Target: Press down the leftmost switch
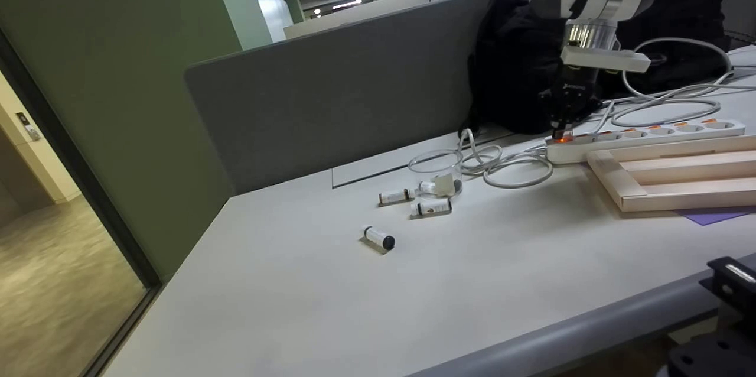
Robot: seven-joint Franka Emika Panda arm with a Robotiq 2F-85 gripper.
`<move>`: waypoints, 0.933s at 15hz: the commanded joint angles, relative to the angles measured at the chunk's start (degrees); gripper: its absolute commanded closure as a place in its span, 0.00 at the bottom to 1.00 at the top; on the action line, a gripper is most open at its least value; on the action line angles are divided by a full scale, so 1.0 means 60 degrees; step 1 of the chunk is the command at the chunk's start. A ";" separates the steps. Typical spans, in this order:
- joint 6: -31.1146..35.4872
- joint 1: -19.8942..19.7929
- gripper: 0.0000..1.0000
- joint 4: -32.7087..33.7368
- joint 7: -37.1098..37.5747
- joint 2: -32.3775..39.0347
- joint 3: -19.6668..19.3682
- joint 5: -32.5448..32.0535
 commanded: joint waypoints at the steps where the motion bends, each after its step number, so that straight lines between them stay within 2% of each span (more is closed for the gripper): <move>1: 0.0116 0.0387 1.00 0.0344 0.0784 0.0347 -0.0281 -0.0417; 11: 0.0014 0.1848 1.00 0.0245 0.2705 0.0436 -0.1711 -0.2242; 14: 0.0011 0.2107 1.00 0.0206 0.3055 0.0399 -0.1954 -0.2571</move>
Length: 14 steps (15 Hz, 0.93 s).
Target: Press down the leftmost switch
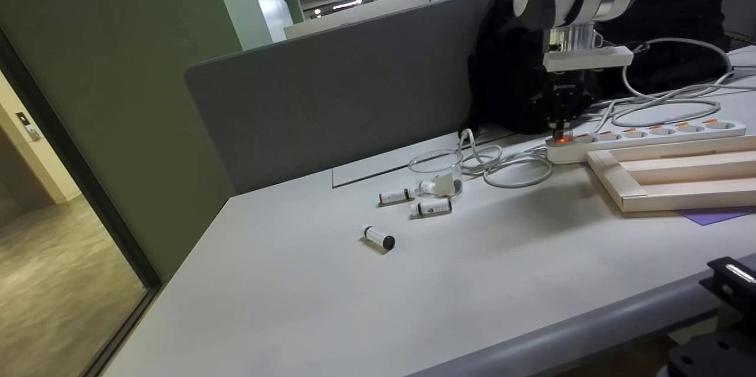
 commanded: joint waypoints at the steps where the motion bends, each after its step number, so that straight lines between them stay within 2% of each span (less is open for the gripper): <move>1: 0.0019 0.0290 1.00 0.0053 0.0731 0.0466 -0.0507 -0.0596; 3: 0.0012 0.0207 1.00 -0.0040 0.0704 0.0384 -0.0458 -0.0572; 9: -0.0091 -0.0634 1.00 -0.0251 0.0190 0.0104 0.0210 0.0084; 11: -0.0281 -0.0588 1.00 -0.0065 0.0387 0.0285 0.0134 0.0002; 14: -0.0317 -0.0113 1.00 0.0043 0.0788 0.0410 -0.0201 -0.0392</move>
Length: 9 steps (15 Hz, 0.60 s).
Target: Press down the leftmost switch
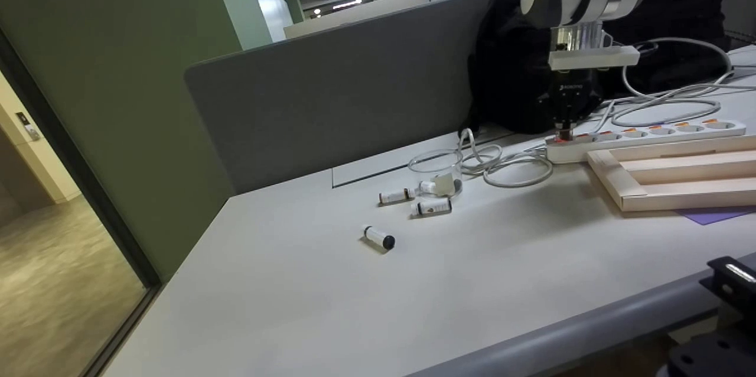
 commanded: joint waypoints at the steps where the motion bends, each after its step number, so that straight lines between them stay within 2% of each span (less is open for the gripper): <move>1: -0.0128 0.0519 1.00 0.0047 0.0609 0.0376 -0.0547 -0.0604; 9: -0.0024 0.2260 1.00 0.0105 0.1892 0.0595 -0.1761 -0.2319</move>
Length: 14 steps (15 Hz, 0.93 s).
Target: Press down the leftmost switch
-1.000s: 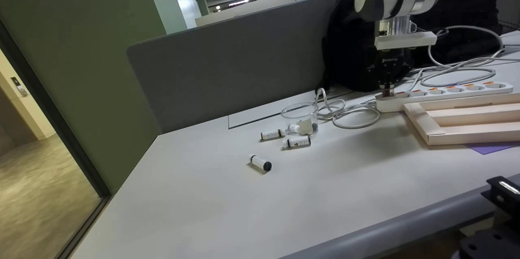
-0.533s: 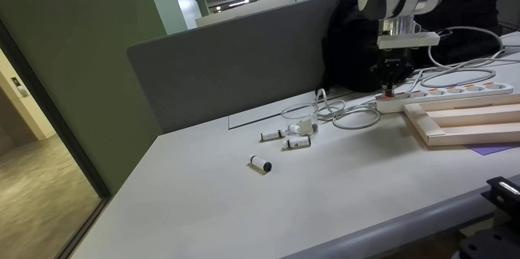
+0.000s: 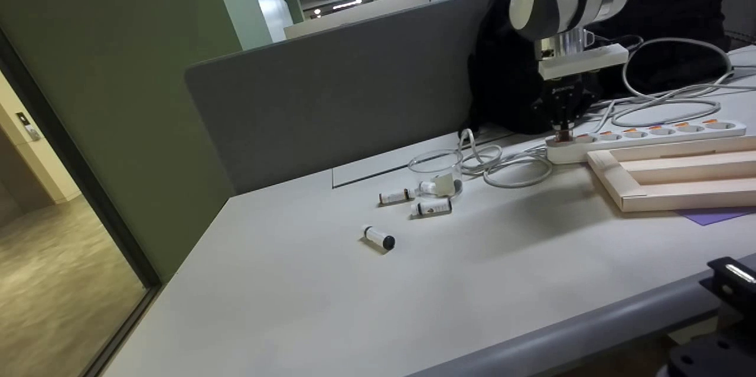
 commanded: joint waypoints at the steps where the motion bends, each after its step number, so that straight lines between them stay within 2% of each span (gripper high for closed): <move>1: -0.0031 0.0871 1.00 0.0063 0.0971 0.0620 -0.0677 -0.1007; 10: 0.0772 0.3276 1.00 -0.0122 0.1902 0.0846 -0.2327 -0.4453; 12: 0.0599 0.3557 1.00 -0.0238 0.2040 0.0580 -0.2545 -0.4892; 14: 0.0275 0.3383 1.00 -0.0545 0.1768 -0.0232 -0.2359 -0.4783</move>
